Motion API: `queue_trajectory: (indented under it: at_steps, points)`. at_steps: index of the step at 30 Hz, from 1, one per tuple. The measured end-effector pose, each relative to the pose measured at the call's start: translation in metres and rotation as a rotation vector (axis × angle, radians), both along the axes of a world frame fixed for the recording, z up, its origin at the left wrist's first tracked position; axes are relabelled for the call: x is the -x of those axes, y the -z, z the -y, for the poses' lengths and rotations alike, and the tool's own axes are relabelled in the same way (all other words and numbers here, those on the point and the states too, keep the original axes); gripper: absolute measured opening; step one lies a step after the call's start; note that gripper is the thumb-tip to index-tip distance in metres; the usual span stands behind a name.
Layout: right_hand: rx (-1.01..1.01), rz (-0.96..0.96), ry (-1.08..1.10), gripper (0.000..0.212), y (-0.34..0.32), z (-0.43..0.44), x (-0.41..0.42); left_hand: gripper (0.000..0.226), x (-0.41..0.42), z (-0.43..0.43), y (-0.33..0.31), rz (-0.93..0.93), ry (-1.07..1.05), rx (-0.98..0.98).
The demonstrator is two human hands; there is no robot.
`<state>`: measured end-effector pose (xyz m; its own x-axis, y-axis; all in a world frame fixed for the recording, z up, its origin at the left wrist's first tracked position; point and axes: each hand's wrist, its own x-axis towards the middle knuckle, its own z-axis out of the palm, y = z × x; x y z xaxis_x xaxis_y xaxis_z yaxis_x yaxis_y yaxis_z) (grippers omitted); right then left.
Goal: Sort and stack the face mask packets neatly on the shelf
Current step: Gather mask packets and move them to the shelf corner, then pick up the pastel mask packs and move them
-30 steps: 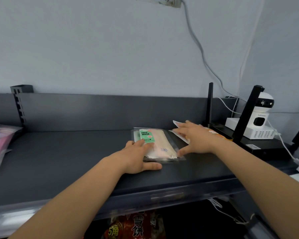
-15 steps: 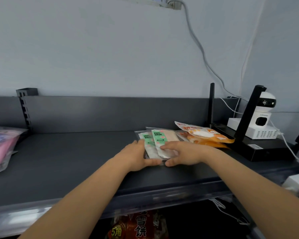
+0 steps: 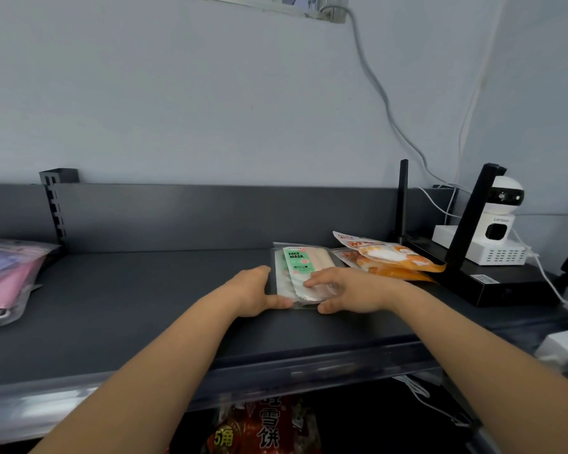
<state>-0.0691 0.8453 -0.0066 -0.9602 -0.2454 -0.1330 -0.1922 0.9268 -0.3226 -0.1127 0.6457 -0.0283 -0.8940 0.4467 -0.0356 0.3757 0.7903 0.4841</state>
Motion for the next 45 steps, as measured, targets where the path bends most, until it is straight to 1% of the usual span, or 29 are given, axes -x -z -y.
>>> queue_trajectory:
  at_steps: [3,6,8,9,13,18,20,22,26,28,31,34,36,37,40,42,45]
  points:
    - [0.021,-0.017,0.009,0.054,0.001,0.003,-0.001,0.073,0.004,0.0,0.002,-0.011,0.017,0.043]
    - [0.059,-0.044,0.008,0.056,0.005,0.013,0.0,0.079,0.004,0.002,0.001,0.042,0.051,-0.04]
    - [0.064,-0.055,0.001,0.057,0.007,0.02,0.001,0.077,0.004,0.004,0.001,0.067,0.063,-0.106]
    - [0.061,-0.053,0.004,0.057,0.008,0.022,0.002,0.077,0.003,0.004,0.0,0.065,0.056,-0.1]
    - [0.038,-0.037,0.013,0.057,0.009,0.025,0.004,0.067,0.002,0.001,-0.003,-0.009,0.075,0.072]
    - [0.0,-0.021,0.021,0.058,0.006,0.028,0.008,0.074,-0.009,0.003,-0.009,-0.074,0.08,0.333]
    - [-0.046,-0.02,0.016,0.059,0.002,0.032,0.009,0.074,-0.016,0.014,-0.014,-0.14,0.076,0.412]
    - [-0.057,-0.074,0.012,0.06,-0.003,0.038,0.01,0.071,-0.025,0.032,-0.022,-0.229,0.055,0.453]
    - [-0.012,-0.333,-0.054,0.053,-0.015,0.075,0.01,0.062,-0.048,0.092,-0.035,-0.456,-0.041,0.412]
    - [0.033,-0.375,-0.132,0.048,-0.019,0.106,0.007,0.056,-0.062,0.134,-0.036,-0.551,-0.113,0.394]
    - [0.08,-0.376,-0.239,0.045,-0.018,0.165,0.003,0.053,-0.082,0.211,-0.03,-0.657,-0.224,0.394]
    - [0.166,-0.361,-0.32,0.046,-0.014,0.235,0.0,0.054,-0.108,0.288,-0.024,-0.667,-0.339,0.34]
    - [0.218,-0.351,-0.342,0.05,-0.012,0.286,-0.002,0.059,-0.124,0.337,-0.018,-0.694,-0.419,0.333]
    - [0.247,-0.344,-0.342,0.053,-0.011,0.311,-0.004,0.058,-0.131,0.358,-0.015,-0.685,-0.452,0.318]
    - [0.323,-0.31,-0.325,0.06,-0.007,0.38,-0.008,0.045,-0.146,0.414,-0.006,-0.614,-0.565,0.255]
    - [0.305,-0.283,-0.302,0.066,0.0,0.415,-0.009,0.046,-0.148,0.447,0.006,-0.577,-0.584,0.221]
    - [0.276,-0.257,-0.265,0.077,0.008,0.455,-0.014,0.051,-0.144,0.48,0.019,-0.495,-0.554,0.151]
